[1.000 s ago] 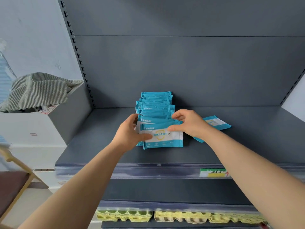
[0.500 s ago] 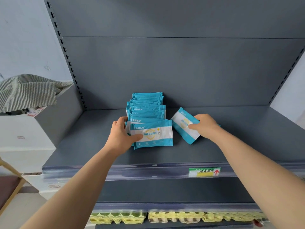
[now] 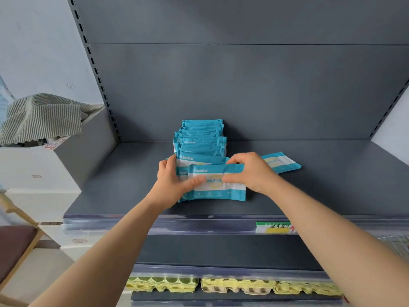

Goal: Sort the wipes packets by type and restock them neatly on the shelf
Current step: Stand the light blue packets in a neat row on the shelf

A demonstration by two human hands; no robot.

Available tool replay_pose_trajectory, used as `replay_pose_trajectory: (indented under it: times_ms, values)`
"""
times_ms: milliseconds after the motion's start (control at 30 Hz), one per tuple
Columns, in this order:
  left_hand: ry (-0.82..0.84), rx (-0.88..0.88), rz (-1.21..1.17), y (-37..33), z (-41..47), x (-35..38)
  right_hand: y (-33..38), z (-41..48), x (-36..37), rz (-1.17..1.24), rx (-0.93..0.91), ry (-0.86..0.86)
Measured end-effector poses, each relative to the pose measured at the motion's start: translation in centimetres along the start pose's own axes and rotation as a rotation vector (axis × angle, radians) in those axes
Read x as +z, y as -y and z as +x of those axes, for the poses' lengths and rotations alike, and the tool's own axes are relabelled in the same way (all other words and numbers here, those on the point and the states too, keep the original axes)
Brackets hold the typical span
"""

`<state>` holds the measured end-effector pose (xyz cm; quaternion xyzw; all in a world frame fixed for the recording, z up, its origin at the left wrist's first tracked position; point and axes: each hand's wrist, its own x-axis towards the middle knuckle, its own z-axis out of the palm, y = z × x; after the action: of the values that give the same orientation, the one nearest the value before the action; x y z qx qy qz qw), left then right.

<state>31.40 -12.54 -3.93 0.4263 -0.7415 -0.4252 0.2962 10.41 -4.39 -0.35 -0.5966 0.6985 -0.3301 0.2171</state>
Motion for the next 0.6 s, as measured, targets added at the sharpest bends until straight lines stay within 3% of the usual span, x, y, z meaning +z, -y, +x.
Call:
replay_pose_trajectory:
  times_ms: [133,233,300,433,600]
  values:
    - [-0.062,0.004,0.140,0.4,0.2,0.5,-1.8,0.6,-0.6,0.064,0.087,-0.120]
    - [-0.059,-0.002,0.119,0.5,0.3,0.6,-5.7,1.5,-3.0,-0.456,0.212,-0.086]
    - [-0.060,0.008,0.111,0.3,0.2,0.6,-7.6,1.4,-3.8,-0.625,0.233,-0.015]
    - [-0.067,-0.008,0.096,0.1,0.1,0.5,-7.9,1.0,-4.3,-0.477,0.181,0.005]
    - [-0.041,-0.025,0.053,0.1,-0.2,0.0,-7.4,0.5,-5.1,-0.366,0.267,0.135]
